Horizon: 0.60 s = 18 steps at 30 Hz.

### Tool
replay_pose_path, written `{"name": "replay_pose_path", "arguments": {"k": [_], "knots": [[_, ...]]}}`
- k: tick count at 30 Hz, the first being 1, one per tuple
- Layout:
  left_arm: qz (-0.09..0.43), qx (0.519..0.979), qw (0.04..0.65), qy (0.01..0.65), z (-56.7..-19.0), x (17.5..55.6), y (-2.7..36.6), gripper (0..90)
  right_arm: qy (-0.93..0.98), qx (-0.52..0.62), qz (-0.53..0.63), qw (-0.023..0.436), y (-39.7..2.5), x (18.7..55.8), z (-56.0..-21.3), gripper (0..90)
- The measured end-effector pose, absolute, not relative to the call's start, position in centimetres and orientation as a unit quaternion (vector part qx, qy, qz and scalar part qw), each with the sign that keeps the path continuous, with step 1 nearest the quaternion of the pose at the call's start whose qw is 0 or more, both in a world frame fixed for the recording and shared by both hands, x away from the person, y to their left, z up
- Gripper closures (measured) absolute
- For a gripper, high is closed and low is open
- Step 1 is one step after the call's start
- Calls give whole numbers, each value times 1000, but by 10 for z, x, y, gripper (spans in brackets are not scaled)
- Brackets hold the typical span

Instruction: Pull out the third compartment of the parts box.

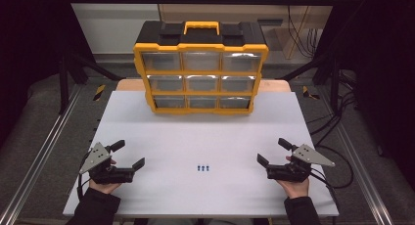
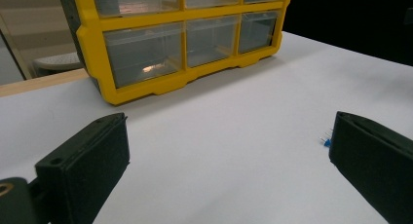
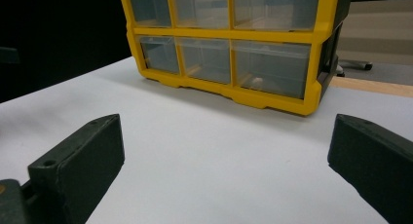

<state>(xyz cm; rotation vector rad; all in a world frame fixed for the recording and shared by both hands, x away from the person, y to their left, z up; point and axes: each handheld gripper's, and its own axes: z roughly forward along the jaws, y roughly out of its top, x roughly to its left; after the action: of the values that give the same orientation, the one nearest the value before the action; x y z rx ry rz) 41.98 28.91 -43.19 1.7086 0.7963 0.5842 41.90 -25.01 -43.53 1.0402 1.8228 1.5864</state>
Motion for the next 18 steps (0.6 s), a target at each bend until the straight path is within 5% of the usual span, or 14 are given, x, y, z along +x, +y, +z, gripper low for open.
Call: {"name": "replay_pose_path", "arguments": {"k": [18], "knots": [[248,725,547,338,-435,421,289,8,679,363,569,291,-245,426,-412,10]]}}
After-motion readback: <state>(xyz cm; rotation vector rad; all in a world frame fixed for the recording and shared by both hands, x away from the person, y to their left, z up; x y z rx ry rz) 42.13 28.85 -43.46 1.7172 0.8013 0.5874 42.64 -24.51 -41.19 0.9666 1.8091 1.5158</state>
